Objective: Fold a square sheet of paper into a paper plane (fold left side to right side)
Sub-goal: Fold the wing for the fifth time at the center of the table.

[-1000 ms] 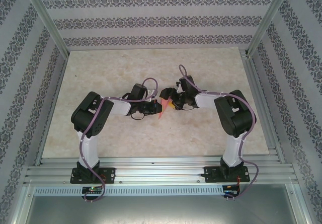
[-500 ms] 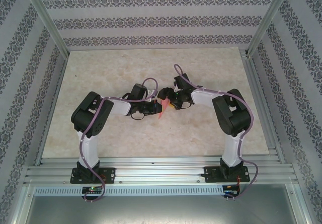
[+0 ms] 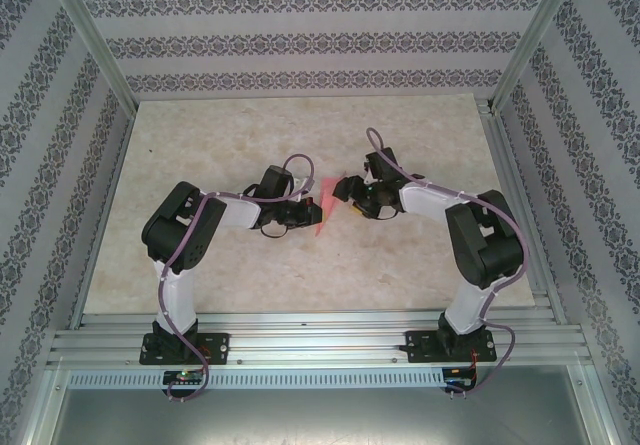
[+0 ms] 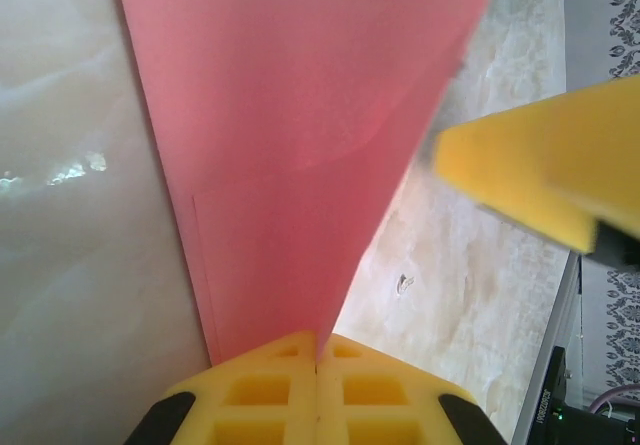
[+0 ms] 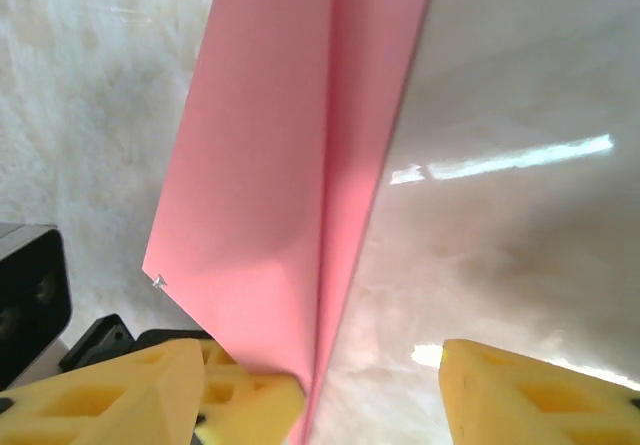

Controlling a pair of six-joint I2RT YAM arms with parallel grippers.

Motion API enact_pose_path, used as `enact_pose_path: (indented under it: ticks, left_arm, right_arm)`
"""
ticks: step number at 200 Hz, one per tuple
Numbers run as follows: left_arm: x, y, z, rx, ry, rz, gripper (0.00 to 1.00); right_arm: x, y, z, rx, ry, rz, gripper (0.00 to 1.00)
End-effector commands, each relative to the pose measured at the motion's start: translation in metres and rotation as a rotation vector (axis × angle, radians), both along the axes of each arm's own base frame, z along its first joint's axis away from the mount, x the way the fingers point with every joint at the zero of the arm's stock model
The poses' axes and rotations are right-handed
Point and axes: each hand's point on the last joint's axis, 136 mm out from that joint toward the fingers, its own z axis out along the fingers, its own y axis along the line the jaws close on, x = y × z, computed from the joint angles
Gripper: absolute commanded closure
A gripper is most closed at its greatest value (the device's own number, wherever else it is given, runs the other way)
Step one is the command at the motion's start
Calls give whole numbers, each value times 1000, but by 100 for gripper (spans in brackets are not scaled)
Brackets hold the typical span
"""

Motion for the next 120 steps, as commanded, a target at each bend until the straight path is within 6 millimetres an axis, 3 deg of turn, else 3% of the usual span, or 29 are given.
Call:
enact_pose_path:
  ticks: [1,20,36,120]
  left_arm:
    - [10,0,2,-19,-1,16,99]
    - [10,-1,3,-21,-1,16,99]
    - [10,0,3,-21,-1,19,99]
    - [11,0,4,-22,-1,20,99]
  right_arm:
    - [0,-10,-5,-16,-6,-10,53]
    - [5,-4,-13,-3,8,-3,71]
    - [13,-1,-17,-10,9,-2,79]
    - [40,8,-26,-18,2,2,98]
